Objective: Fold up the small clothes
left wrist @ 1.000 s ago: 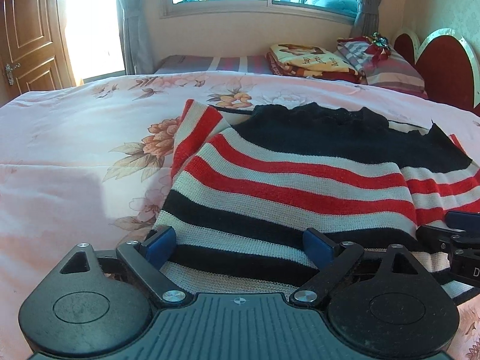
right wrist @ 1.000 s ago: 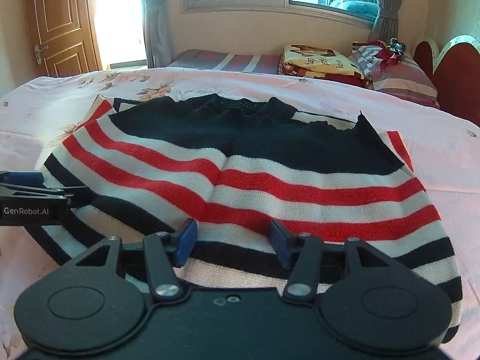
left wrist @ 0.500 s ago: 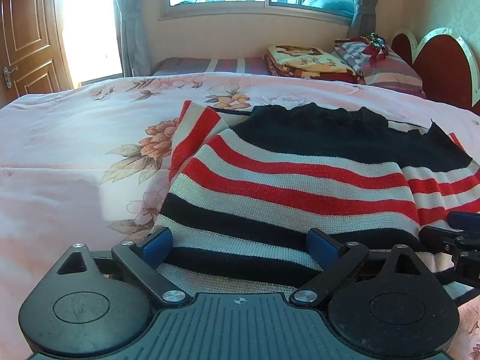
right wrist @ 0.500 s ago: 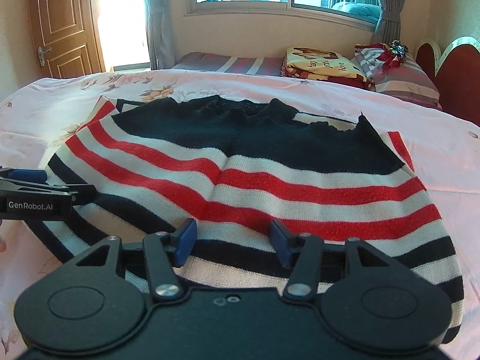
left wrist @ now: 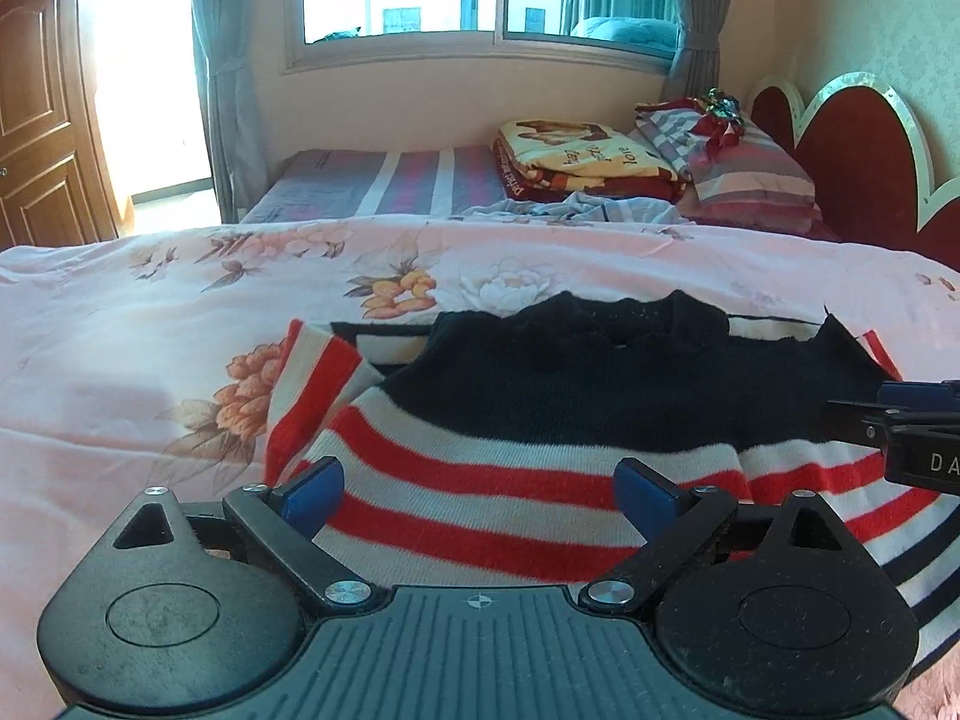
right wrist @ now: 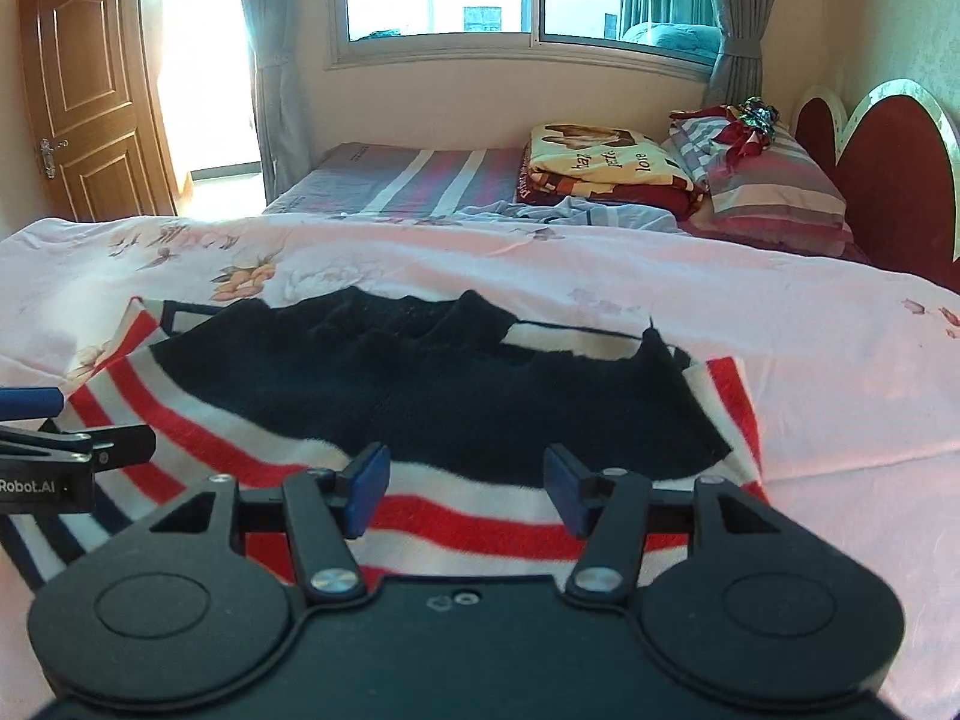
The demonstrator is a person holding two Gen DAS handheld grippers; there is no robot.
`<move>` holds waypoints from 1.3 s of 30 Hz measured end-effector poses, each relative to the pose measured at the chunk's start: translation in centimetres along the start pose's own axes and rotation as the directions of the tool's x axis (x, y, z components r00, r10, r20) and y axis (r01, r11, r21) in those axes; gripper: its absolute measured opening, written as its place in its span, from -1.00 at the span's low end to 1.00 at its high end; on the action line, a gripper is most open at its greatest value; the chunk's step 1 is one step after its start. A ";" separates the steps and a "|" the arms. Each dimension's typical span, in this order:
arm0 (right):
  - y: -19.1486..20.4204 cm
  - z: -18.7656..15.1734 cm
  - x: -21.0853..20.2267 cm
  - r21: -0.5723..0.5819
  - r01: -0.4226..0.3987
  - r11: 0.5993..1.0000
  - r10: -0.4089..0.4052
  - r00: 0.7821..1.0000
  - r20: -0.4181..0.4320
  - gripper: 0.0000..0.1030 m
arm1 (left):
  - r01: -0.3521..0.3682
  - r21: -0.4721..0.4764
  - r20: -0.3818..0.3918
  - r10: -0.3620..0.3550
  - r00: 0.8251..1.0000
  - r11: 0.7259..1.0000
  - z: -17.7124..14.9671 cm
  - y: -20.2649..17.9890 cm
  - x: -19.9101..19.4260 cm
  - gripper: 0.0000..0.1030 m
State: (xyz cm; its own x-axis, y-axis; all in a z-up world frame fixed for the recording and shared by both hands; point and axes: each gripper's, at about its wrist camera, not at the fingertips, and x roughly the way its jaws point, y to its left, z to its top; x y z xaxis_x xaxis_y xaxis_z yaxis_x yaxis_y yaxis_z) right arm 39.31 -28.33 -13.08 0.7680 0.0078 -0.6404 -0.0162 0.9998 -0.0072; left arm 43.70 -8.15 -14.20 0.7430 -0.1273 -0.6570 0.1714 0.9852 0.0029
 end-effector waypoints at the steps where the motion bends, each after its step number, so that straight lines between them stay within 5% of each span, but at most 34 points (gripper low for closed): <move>1: -0.4 0.3 0.3 0.000 0.007 1.000 -0.007 1.000 0.004 0.08 | 0.000 0.008 0.001 0.000 1.000 1.000 0.3 -0.3 0.4 0.86; 11: -2.1 2.4 4.9 -0.007 0.024 1.000 -0.024 1.000 -0.001 0.08 | 0.038 0.054 -0.015 -0.038 0.999 0.998 3.1 -3.8 5.5 0.86; 19: -1.8 2.2 9.4 -0.113 0.067 0.991 -0.072 0.997 -0.034 0.08 | -0.015 0.051 -0.073 0.018 0.997 0.999 2.9 -3.0 10.1 0.87; 32: -6.2 1.8 7.2 -0.032 0.134 0.990 -0.135 0.991 -0.006 0.06 | -0.063 0.098 -0.031 0.067 0.997 0.993 1.6 -1.1 6.4 0.87; 39: -1.9 0.1 1.9 -0.041 -0.010 0.999 0.011 1.000 0.012 0.10 | 0.011 0.117 -0.011 -0.010 1.000 0.993 -1.0 -1.6 1.4 0.87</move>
State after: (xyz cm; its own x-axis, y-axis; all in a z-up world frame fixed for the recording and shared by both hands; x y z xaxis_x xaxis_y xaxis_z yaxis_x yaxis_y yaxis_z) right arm 40.88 -30.26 -14.16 0.7752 0.0187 -0.6315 -0.0503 0.9982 -0.0322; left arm 43.84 -9.78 -15.91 0.7344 -0.1356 -0.6650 0.2537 0.9636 0.0837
